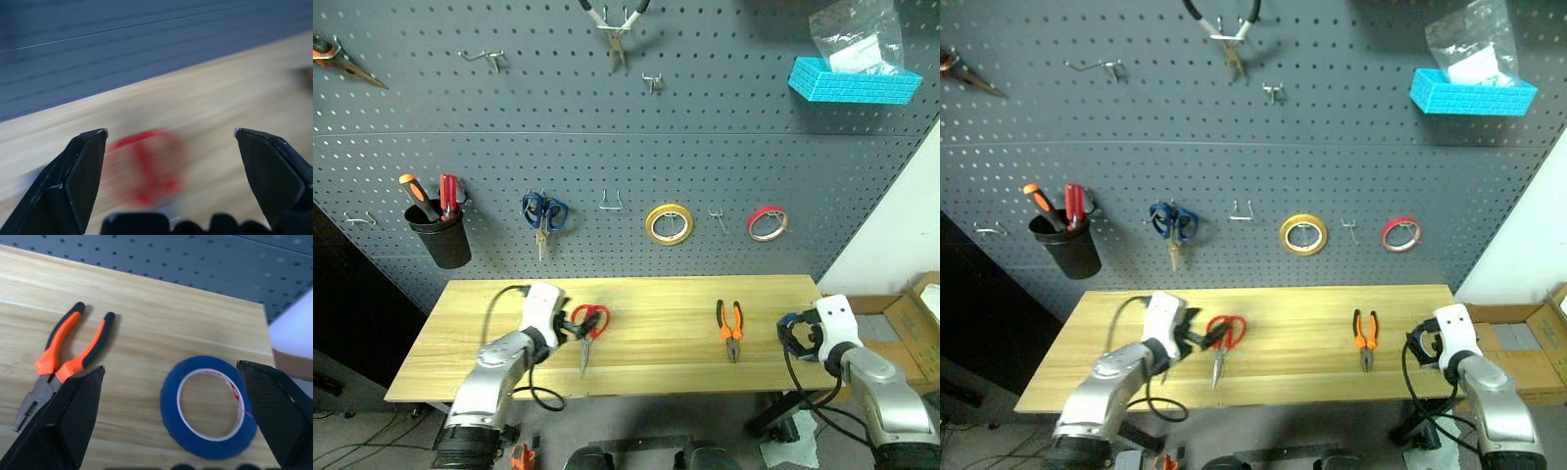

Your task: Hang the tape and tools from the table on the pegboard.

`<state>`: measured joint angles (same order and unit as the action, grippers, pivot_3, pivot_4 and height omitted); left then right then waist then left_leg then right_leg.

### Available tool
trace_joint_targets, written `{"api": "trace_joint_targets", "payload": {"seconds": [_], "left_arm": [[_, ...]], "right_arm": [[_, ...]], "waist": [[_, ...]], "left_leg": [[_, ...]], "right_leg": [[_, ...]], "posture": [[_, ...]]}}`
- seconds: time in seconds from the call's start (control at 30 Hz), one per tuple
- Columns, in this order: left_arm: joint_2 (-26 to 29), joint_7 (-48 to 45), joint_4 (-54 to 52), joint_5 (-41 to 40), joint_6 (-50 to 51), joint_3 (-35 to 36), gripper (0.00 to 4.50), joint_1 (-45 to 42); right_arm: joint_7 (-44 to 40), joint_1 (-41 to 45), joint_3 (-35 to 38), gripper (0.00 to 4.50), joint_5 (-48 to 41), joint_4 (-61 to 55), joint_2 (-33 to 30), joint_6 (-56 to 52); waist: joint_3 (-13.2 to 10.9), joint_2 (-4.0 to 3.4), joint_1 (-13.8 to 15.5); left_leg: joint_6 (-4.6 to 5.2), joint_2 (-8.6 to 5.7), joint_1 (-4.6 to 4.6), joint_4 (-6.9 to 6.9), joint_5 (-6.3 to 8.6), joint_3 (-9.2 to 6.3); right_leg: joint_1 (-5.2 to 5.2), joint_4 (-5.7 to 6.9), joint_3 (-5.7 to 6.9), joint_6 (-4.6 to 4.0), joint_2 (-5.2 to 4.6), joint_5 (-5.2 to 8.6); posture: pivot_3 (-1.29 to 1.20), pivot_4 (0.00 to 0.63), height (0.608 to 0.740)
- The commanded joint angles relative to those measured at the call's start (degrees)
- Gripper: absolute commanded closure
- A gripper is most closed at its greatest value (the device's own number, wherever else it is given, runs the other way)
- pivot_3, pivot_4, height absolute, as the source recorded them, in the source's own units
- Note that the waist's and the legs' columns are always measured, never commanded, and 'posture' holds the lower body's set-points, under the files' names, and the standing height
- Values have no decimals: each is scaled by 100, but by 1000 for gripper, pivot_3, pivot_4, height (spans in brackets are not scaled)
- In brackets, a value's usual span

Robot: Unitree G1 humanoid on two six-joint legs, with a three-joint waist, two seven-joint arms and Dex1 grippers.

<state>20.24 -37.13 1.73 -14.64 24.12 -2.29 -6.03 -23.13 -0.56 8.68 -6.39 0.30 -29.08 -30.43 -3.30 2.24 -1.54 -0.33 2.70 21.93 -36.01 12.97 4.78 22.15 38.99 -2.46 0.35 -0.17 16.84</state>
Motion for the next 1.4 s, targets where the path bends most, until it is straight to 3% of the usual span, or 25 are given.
{"api": "trace_joint_targets", "payload": {"seconds": [0.03, 0.17, 0.3, 0.5, 0.77, 1.07, 1.33, 1.4], "left_arm": [[-46, -701, -283, -199, 160, -567, 9, -431], [-177, -1209, 149, 74, -188, -1242, 9, -889], [-812, -1516, 1215, 376, -872, -1786, 9, -1642], [-1771, -1592, 2741, 723, -1860, -2030, 9, -2442], [-2542, -1507, 3765, 1096, -2604, -2039, 9, -3113], [-3033, -1260, 3947, 1170, -2670, -1955, 9, -3208], [-2916, -1302, 3453, 1120, -2362, -2040, 9, -2793], [-2904, -1305, 3366, 1154, -2307, -2056, 0, -2759]], "right_arm": [[-475, 260, -42, 19, -230, 19, -279, -515], [-797, 555, -4, 19, -451, 207, -459, -1010], [-1074, 1036, -28, 19, -531, 812, -685, -1320], [-1191, 1636, -15, 19, -503, 1799, -822, -1429], [-1223, 2144, -21, 19, -555, 2567, -840, -1496], [-1404, 2542, -221, 19, -402, 3610, -855, -1099], [-1695, 2657, -383, 19, -268, 4208, -817, -799], [-1713, 2667, -377, 395, -240, 4332, -805, -718]], "waist": [[-68, -1, 6], [-216, -8, 0], [-428, -32, 14], [-681, -17, -9], [-897, -17, -11], [-1012, -21, -16], [-1036, -22, -9], [-1040, -16, -8]], "left_leg": [[3, 0, 4, -1, -2, 0], [6, 2, 9, 4, -1, -2], [14, -6, 30, -8, 1, -1], [40, -6, 79, -20, 11, -7], [44, -15, 106, -17, 14, -4], [42, -14, 105, -14, 14, -2], [40, -12, 101, -14, 13, 0], [39, -12, 101, -14, 13, 0]], "right_leg": [[3, 1, 1, 3, 1, -2], [7, -2, 0, 1, 7, 0], [12, -6, -3, 14, 5, -7], [29, -39, 5, 31, 4, -18], [53, -44, 5, 40, -3, -15], [56, -43, 7, 58, -7, -7], [55, -40, 7, 62, -9, -9], [54, -40, 7, 63, -9, -9]], "posture": [[51, 106, 740], [33, 157, 740], [18, 195, 740], [2, 242, 740], [16, 272, 740], [44, 273, 740], [64, 278, 740], [67, 278, 740]]}}
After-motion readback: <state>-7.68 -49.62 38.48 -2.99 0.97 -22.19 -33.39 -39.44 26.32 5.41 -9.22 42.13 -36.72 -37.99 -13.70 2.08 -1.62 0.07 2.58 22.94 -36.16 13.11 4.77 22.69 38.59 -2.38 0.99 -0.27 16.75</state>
